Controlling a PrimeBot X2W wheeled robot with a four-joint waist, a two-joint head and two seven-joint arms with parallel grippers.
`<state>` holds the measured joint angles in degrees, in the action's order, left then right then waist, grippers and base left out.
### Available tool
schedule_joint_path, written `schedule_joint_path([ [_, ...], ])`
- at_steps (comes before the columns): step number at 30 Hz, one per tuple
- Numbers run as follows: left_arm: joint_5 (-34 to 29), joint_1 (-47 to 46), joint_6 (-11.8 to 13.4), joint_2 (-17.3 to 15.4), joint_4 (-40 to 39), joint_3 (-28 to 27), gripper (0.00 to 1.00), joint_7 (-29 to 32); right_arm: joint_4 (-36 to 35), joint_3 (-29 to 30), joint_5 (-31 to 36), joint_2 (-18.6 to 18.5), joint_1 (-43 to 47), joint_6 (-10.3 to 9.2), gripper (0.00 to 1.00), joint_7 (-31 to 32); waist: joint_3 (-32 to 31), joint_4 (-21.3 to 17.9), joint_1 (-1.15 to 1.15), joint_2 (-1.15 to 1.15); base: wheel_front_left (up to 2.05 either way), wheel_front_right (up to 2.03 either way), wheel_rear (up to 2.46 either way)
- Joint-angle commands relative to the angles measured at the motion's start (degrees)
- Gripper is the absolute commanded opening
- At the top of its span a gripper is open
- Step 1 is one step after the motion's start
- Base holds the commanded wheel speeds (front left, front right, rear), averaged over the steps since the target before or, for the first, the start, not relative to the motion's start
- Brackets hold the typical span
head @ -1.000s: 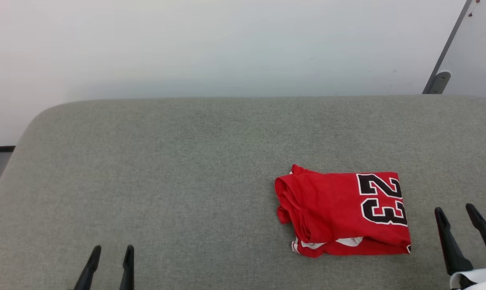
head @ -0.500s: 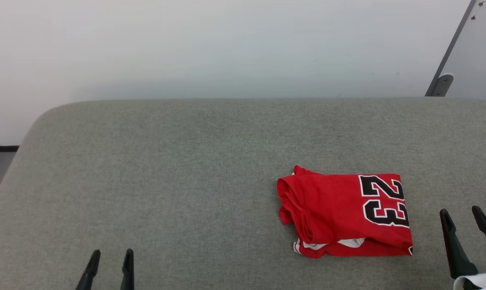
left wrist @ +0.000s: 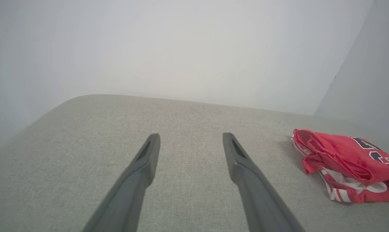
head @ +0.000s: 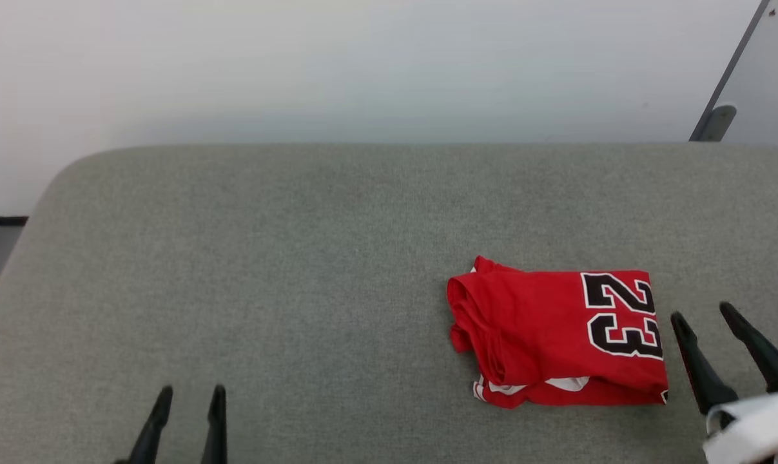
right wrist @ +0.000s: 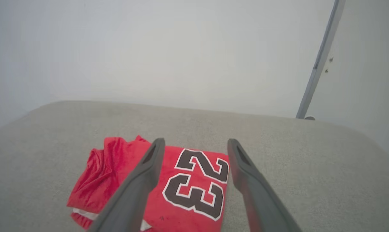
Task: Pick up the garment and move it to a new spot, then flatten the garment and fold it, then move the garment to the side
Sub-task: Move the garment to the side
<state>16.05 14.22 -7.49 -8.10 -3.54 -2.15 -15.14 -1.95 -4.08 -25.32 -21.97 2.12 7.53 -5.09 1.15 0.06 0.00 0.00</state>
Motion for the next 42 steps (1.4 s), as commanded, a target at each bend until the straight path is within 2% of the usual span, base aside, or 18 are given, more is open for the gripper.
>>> schedule_joint_path([
  [1, -0.57, -1.99, 0.03, 0.07, -0.22, 0.32, 1.00, 0.05, 1.47, -1.56, -1.76, -1.54, -3.37, -0.09, 1.00, 4.87, 2.20, 0.02, 0.00, 0.00, 0.00, 0.00, 0.00],
  [7, -0.77, -5.24, 0.03, 0.48, 0.39, 0.79, 1.00, 0.05, 5.68, -6.03, -7.07, -7.24, -12.67, -0.09, 1.00, 27.27, 5.94, -0.11, 0.00, 0.00, 0.00, 0.00, 0.00],
  [8, -0.77, -5.24, 0.03, 0.48, 0.39, 0.79, 1.00, 0.05, 5.68, -6.03, -7.07, -7.24, -12.67, -0.09, 1.00, 27.27, 5.94, -0.11, 0.00, 0.00, 0.00, 0.00, 0.00],
  [11, -0.52, -6.64, 0.03, 1.03, 0.83, 0.71, 1.00, 0.05, 7.07, -7.84, -10.56, -9.60, -16.47, -0.09, 1.00, 38.95, 7.75, 0.01, 0.00, 0.00, 0.00, 0.00, 0.00],
  [15, -0.93, -9.11, 0.03, 1.49, 1.26, 1.81, 1.00, 0.05, 9.58, -8.39, -13.38, -10.49, -20.10, -0.09, 1.00, 49.75, 10.97, 0.45, 0.00, 0.00, 0.00, 0.00, 0.00],
  [19, -1.09, -11.88, 0.03, 1.72, 1.45, 2.75, 1.00, 0.04, 12.25, -7.17, -14.25, -8.54, -23.05, -0.08, 1.00, 53.11, 14.25, 1.06, 0.00, 0.00, 0.00, 0.00, 0.00],
  [25, -0.82, -15.70, 0.03, 1.24, 2.51, 4.61, 1.00, 0.05, 15.11, -8.78, -13.55, -6.61, -24.11, -0.09, 1.00, 53.36, 17.72, 1.36, 0.00, 0.00, 0.00, 0.00, 0.00],
  [27, -0.71, -16.82, 0.03, 0.93, 2.62, 4.82, 1.00, 0.05, 15.16, -8.82, -14.14, -6.23, -24.08, -0.09, 0.16, 52.23, 18.39, 1.12, 0.00, 0.00, 0.00, 0.00, 0.00],
  [28, -0.88, -17.24, 0.03, 0.81, 2.67, 4.93, 1.00, 0.05, 15.26, -8.72, -14.30, -6.17, -23.80, -0.10, 0.00, 51.70, 18.51, 0.96, 0.00, 0.00, 0.00, 0.00, 0.00],
  [36, 0.05, -19.95, 0.03, -0.95, 2.14, 6.08, 1.00, 0.05, 13.41, -4.02, -17.69, -6.90, -23.37, -0.15, 0.00, 42.97, 18.77, -3.13, 0.00, 0.00, 0.00, 0.00, 0.00],
  [42, -1.51, -24.00, 0.03, -4.99, 0.83, 8.81, 1.00, 0.05, 14.33, 0.44, -18.94, -8.52, -24.08, -0.09, 0.00, 37.46, 20.89, -8.84, 0.00, 0.00, 0.00, 0.00, 0.00],
])
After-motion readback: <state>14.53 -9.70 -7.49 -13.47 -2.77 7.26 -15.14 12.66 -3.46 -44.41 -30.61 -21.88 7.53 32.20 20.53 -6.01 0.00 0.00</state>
